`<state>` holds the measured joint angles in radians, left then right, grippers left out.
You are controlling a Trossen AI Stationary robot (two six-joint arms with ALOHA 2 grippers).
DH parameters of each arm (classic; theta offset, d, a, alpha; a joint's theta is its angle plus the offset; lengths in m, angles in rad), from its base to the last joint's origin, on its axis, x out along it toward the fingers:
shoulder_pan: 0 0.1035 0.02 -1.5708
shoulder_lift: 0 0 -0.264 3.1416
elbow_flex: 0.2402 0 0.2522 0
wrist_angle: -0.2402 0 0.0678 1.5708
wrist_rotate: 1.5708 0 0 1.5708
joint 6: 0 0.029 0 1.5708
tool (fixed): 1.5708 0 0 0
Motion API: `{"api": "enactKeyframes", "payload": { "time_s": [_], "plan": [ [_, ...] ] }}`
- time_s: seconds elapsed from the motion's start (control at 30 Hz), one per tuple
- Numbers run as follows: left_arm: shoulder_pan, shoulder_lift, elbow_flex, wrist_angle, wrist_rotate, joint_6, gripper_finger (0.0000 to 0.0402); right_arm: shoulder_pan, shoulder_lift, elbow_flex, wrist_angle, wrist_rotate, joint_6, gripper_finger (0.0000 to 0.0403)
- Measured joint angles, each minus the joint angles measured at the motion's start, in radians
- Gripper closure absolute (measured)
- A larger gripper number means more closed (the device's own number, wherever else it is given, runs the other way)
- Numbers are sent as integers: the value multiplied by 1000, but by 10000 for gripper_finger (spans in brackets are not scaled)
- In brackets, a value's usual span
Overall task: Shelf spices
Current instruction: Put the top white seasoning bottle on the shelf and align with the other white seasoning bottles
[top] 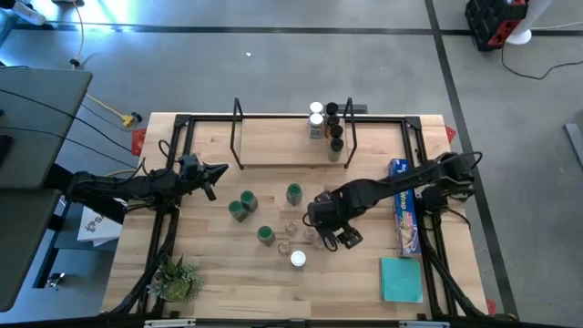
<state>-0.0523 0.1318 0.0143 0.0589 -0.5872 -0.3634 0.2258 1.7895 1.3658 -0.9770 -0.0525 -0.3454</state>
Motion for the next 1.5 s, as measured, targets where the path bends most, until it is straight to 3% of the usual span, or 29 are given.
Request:
{"api": "enactKeyframes", "payload": {
  "time_s": [0.2, 0.43, 0.7, 0.97, 1.23, 1.5],
  "plan": [
    [0, 0, 0, 0, 0, 0, 396, -3, 0, -21, 54, -1, 23, 118],
    [0, 0, 0, 0, 0, 0, 396, -3, 0, -19, 58, -27, 60, 213],
    [0, 0, 0, 0, 0, 0, 396, -89, 0, 179, -163, -87, 212, 213],
    [0, 0, 0, 0, 0, 0, 396, -325, 0, 477, -236, -47, 296, 213],
    [0, 0, 0, 0, 0, 0, 396, -552, 152, 628, -313, 30, 228, 213],
    [0, 0, 0, 0, 0, 0, 396, -614, 265, 680, -321, 23, 118, 213]
  ]
}}
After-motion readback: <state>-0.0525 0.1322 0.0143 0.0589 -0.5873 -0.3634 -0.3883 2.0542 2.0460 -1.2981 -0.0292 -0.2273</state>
